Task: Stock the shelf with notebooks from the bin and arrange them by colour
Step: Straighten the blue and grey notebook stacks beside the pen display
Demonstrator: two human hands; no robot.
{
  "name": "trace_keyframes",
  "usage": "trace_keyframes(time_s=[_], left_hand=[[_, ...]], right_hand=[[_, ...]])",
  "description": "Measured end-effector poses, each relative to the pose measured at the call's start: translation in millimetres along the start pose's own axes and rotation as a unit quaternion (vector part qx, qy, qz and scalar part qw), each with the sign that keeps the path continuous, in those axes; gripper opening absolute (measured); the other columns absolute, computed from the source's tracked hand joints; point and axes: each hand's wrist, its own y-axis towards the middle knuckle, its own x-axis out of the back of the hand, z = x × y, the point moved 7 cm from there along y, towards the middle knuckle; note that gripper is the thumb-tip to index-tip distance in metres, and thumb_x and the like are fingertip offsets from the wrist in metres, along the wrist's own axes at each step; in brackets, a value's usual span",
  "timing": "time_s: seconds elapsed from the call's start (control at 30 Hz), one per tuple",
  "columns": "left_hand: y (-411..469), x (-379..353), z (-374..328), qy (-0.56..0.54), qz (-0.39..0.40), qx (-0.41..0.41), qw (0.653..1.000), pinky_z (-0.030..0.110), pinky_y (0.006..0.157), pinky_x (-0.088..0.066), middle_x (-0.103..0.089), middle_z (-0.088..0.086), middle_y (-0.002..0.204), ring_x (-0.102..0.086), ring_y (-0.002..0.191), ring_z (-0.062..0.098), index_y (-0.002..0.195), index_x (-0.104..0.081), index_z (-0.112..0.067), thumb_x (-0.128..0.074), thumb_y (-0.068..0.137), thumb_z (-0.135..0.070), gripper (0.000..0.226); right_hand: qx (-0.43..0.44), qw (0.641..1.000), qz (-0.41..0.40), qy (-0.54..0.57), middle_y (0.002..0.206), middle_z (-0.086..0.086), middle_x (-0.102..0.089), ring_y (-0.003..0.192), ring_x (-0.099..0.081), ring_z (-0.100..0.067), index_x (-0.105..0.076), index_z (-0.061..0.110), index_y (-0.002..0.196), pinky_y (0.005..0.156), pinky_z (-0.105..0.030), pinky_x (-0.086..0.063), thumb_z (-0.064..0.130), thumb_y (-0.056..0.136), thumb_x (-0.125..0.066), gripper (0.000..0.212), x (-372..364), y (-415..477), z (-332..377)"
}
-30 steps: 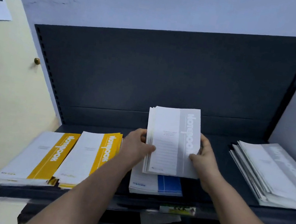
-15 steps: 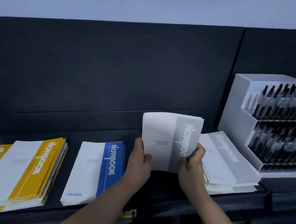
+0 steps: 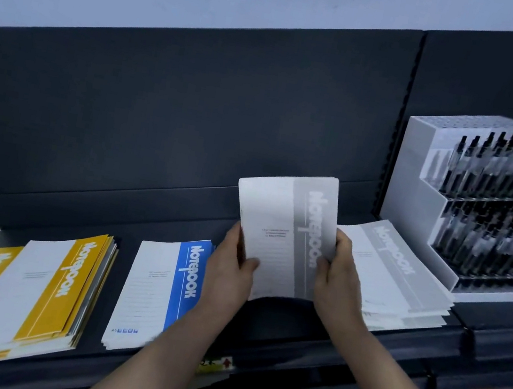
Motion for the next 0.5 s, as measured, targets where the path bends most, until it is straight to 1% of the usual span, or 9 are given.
trace_keyframes(time_s=[0.07, 0.1, 0.13, 0.2, 0.27, 0.33, 0.4, 0.47, 0.5], left_hand=[[0, 3, -4, 0.020, 0.020, 0.025, 0.999, 0.029, 0.095, -0.046, -0.059, -0.007, 0.124, -0.055, 0.113, 0.011, 0.151, -0.022, -0.032, -0.065, 0.088, -0.004, 0.081], [-2, 4, -5, 0.036, 0.032, 0.043, 0.998, 0.028, 0.092, -0.047, -0.059, -0.004, 0.125, -0.055, 0.112, 0.013, 0.152, -0.020, -0.028, -0.067, 0.087, -0.006, 0.083], [-3, 5, -3, 0.058, 0.043, 0.060, 0.996, 0.027, 0.088, -0.046, -0.060, 0.000, 0.126, -0.056, 0.110, 0.014, 0.151, -0.024, -0.023, -0.068, 0.087, -0.007, 0.080], [-4, 6, 2, 0.112, 0.067, 0.078, 0.988, 0.024, 0.082, -0.046, -0.062, 0.003, 0.124, -0.059, 0.109, 0.017, 0.140, -0.043, -0.017, -0.070, 0.084, -0.007, 0.063], [-5, 5, 8, 0.175, 0.093, 0.083, 0.977, 0.026, 0.079, -0.050, -0.065, 0.005, 0.118, -0.061, 0.104, 0.020, 0.123, -0.058, -0.013, -0.071, 0.082, -0.009, 0.044], [-5, 3, 12, 0.226, 0.101, 0.082, 0.965, 0.026, 0.076, -0.048, -0.065, 0.005, 0.113, -0.061, 0.100, 0.021, 0.113, -0.061, -0.009, -0.068, 0.082, -0.010, 0.033], [-3, 1, 12, 0.252, 0.093, 0.077, 0.960, 0.027, 0.073, -0.047, -0.064, 0.006, 0.109, -0.060, 0.096, 0.021, 0.104, -0.061, -0.008, -0.065, 0.082, -0.008, 0.022], [0, -2, 11, 0.291, 0.092, 0.070, 0.950, 0.029, 0.073, -0.048, -0.062, 0.008, 0.107, -0.060, 0.097, 0.023, 0.099, -0.060, -0.007, -0.063, 0.082, -0.006, 0.017], [0, -4, 10, 0.309, 0.096, 0.067, 0.944, 0.029, 0.073, -0.047, -0.062, 0.008, 0.107, -0.060, 0.097, 0.023, 0.098, -0.060, -0.006, -0.062, 0.083, -0.006, 0.015]], right_hand=[[-0.016, 0.998, 0.037, -0.046, 0.128, 0.001, -0.045, 0.110, -0.047, -0.015, -0.024, 0.022, 0.148, 0.081, -0.023, -0.034, -0.001, 0.093, -0.042, 0.062, 2, 11, 5], [-0.037, 0.994, 0.068, -0.075, 0.128, -0.002, -0.042, 0.108, -0.047, -0.016, -0.018, 0.023, 0.150, 0.080, -0.024, -0.033, -0.001, 0.094, -0.042, 0.065, 0, 15, 4], [-0.057, 0.988, 0.100, -0.106, 0.128, -0.006, -0.041, 0.108, -0.047, -0.020, -0.015, 0.022, 0.151, 0.079, -0.025, -0.033, 0.000, 0.095, -0.041, 0.066, -3, 18, 1], [-0.074, 0.971, 0.158, -0.165, 0.124, -0.012, -0.041, 0.113, -0.048, -0.028, -0.018, 0.016, 0.148, 0.079, -0.029, -0.036, 0.002, 0.094, -0.042, 0.061, -12, 19, -4], [-0.085, 0.950, 0.207, -0.220, 0.129, -0.018, -0.040, 0.120, -0.045, -0.034, -0.018, 0.009, 0.148, 0.087, -0.033, -0.039, 0.004, 0.094, -0.043, 0.060, -25, 16, -10], [-0.099, 0.931, 0.238, -0.257, 0.137, -0.022, -0.036, 0.122, -0.045, -0.035, -0.011, 0.006, 0.150, 0.091, -0.033, -0.040, 0.006, 0.094, -0.044, 0.065, -37, 13, -16], [-0.110, 0.921, 0.249, -0.280, 0.139, -0.024, -0.035, 0.121, -0.047, -0.035, -0.007, 0.003, 0.150, 0.092, -0.034, -0.041, 0.005, 0.093, -0.045, 0.069, -45, 13, -19], [-0.118, 0.912, 0.250, -0.303, 0.139, -0.024, -0.034, 0.121, -0.047, -0.036, -0.011, 0.000, 0.149, 0.093, -0.035, -0.042, 0.002, 0.091, -0.045, 0.067, -50, 13, -21], [-0.116, 0.908, 0.251, -0.315, 0.137, -0.024, -0.035, 0.119, -0.048, -0.036, -0.018, -0.001, 0.146, 0.093, -0.035, -0.042, 0.000, 0.091, -0.044, 0.061, -52, 13, -22]])
